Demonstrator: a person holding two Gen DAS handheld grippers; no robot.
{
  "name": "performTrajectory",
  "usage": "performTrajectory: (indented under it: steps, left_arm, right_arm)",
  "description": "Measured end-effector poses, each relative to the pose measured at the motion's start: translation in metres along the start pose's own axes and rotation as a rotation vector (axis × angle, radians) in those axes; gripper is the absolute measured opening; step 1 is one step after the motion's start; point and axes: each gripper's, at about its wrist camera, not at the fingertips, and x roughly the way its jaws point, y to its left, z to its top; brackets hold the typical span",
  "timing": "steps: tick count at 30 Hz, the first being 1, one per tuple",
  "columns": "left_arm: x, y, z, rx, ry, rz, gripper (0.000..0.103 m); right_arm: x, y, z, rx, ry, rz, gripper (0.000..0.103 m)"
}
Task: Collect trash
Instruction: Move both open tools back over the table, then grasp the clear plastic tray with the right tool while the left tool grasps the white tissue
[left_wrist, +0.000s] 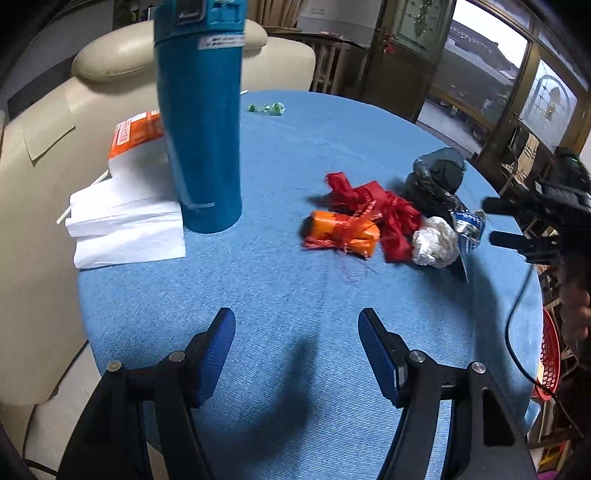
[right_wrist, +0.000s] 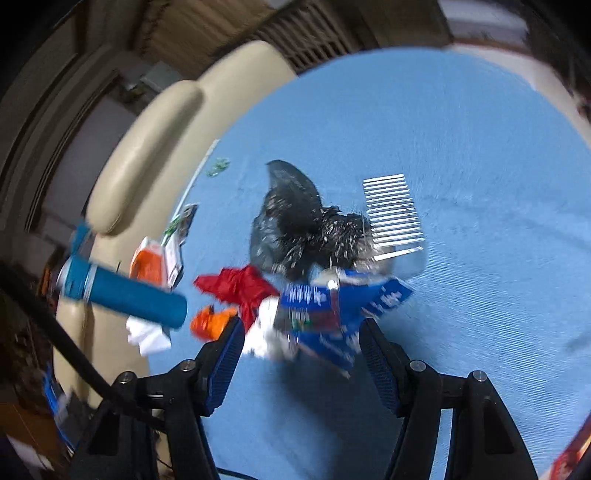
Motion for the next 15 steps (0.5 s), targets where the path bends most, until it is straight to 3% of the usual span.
performTrajectory:
  steps: [4, 8, 9, 10, 15]
  left_arm:
    - [-0.001, 0.003, 0.002, -0.005, -0.007, -0.006, 0.07]
    - [-0.004, 0.001, 0.004, -0.001, -0.015, -0.015, 0.07]
    - [-0.005, -0.001, 0.004, 0.002, -0.017, -0.017, 0.07]
    - [-0.006, -0.002, 0.004, 0.004, -0.018, -0.021, 0.07]
    - [-0.005, -0.02, 0.011, 0.032, -0.011, -0.059, 0.07]
  right_arm:
    - [0.029, -0.006, 0.017, 0.134, 0.039, -0.034, 0.069]
    - [0.049, -0.008, 0.018, 0.147, 0.05, -0.137, 0.066]
    - [0.05, -0.005, 0.015, 0.116, 0.042, -0.155, 0.047]
    - [0.051, -0.003, 0.013, 0.088, 0.049, -0.161, 0.039]
    - [0.039, 0.001, -0.005, -0.013, 0.054, -0.177, 0.025]
